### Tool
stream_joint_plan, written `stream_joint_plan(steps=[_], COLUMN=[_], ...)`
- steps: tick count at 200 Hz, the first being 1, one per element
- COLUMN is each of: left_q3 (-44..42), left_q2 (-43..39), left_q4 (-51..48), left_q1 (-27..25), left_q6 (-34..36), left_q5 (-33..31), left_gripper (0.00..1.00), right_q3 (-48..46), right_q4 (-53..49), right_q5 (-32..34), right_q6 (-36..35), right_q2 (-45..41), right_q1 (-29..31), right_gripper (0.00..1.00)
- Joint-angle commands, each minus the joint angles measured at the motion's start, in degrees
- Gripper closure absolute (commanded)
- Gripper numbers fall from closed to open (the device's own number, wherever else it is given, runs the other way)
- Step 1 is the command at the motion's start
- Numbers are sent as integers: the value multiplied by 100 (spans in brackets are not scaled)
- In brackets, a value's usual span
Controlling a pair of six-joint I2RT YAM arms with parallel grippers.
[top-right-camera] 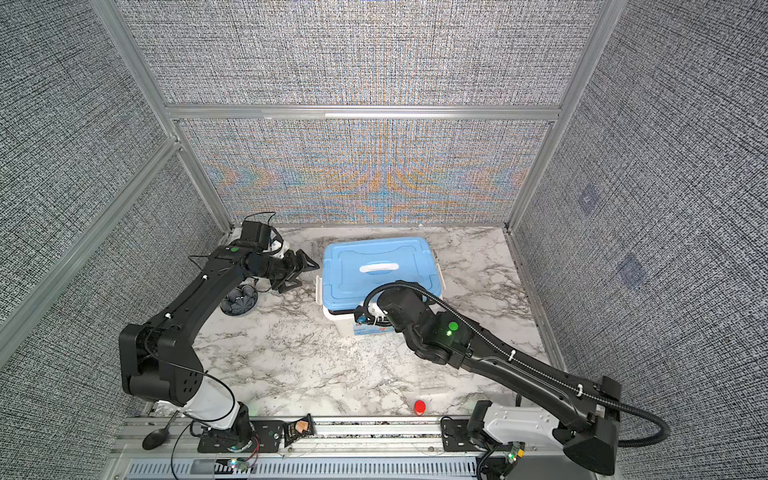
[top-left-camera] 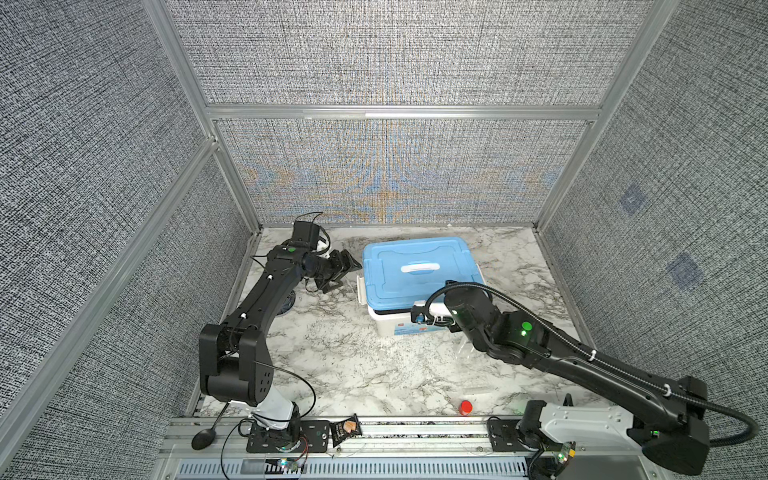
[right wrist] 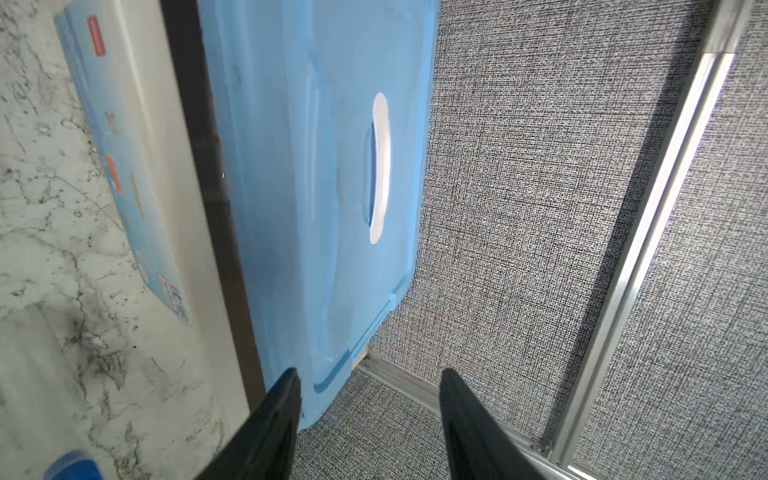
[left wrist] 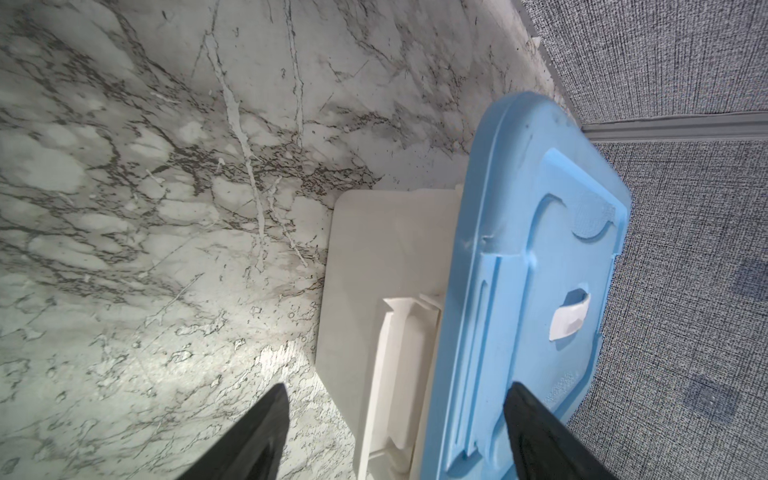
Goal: Organize the chemistry lab equipment
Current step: 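Move both grippers to opposite short edges of the blue lid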
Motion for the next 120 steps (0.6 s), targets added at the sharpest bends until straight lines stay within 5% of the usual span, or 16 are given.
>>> stream_joint_plan(steps=[1, 24, 67, 120], left_q3=[296, 466, 1233, 1174], left_q2=[21, -198, -63, -6], left_q4=[-397, -558, -1596, -2074], left_q1=[2, -88, -708, -1307], left_q6=[348, 612, 1277, 1601], left_q5=[40, -276, -1145, -1914], left_gripper=[19, 20, 21, 23], right_q3=[218, 456, 1854, 2435], right_q4=[-77, -228, -2221, -3386], right_q5=[-479, -656, -2467, -4239], right_q6=[935, 2185, 4717, 6183], right_q2=[-74, 40, 901, 1715], right_q1=[-216, -932, -2623, -3791], right_gripper=[37, 30, 26, 21])
